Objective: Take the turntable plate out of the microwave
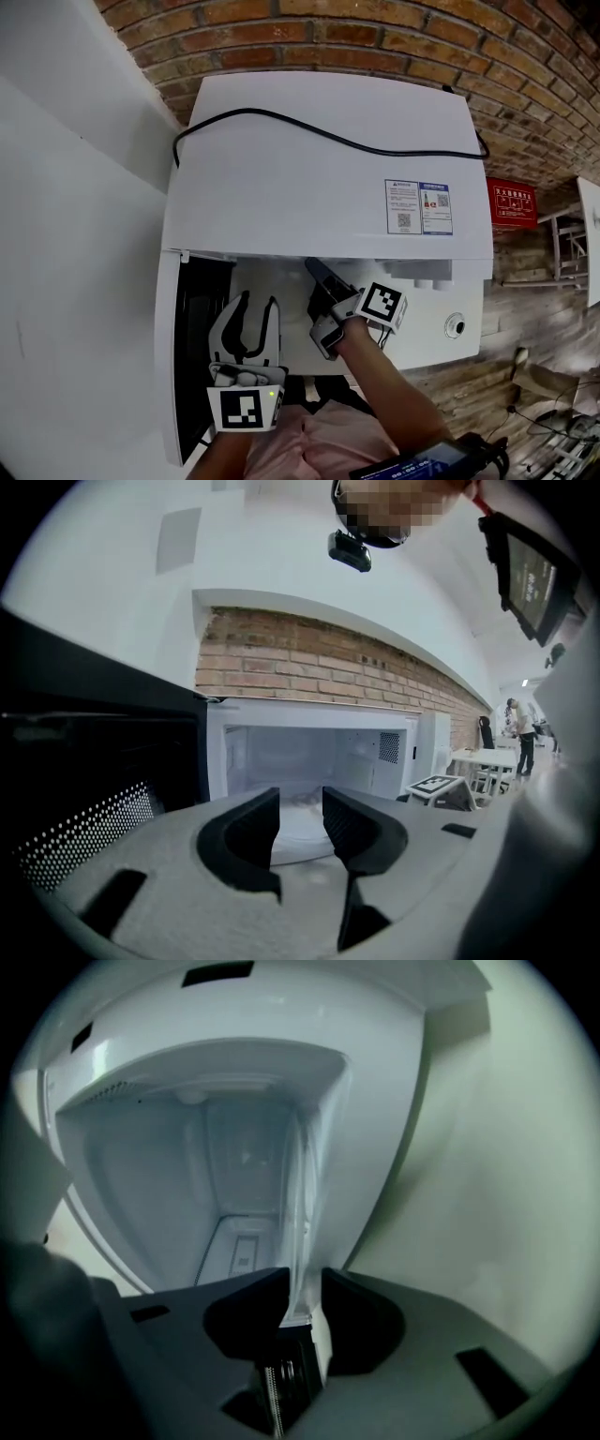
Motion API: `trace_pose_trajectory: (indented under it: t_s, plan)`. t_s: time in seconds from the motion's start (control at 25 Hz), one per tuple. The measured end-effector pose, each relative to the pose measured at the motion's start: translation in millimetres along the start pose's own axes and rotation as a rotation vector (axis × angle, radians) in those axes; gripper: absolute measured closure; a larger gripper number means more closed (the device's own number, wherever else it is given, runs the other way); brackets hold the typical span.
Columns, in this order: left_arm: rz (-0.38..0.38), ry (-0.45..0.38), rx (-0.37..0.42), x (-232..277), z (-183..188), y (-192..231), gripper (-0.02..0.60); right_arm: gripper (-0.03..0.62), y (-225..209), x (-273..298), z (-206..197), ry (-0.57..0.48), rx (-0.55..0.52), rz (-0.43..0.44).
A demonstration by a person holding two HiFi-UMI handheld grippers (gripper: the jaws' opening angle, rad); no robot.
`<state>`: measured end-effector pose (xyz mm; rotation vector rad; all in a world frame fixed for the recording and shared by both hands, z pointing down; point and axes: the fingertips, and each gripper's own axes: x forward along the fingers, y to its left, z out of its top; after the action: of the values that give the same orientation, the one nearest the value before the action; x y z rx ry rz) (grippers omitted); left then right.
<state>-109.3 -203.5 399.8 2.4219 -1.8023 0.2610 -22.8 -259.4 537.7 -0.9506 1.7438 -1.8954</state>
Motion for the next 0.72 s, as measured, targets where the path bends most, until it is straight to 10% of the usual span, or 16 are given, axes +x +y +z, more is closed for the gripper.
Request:
trace_pose_trajectory:
  t_s: [0.12,0.72]
  plan:
    - [0.005,0.003,-0.005,-1.6,-4.1,2.9,0.431,0.555,7.9,-3.7,-2.4,0.002,-0.021,-0.016]
    - [0.02,0.007,-0.007,-6.4,-1.4,-3.0,0.431,0.566,-10.1,-43.0,-31.4,0.02,-0.028,-0.037]
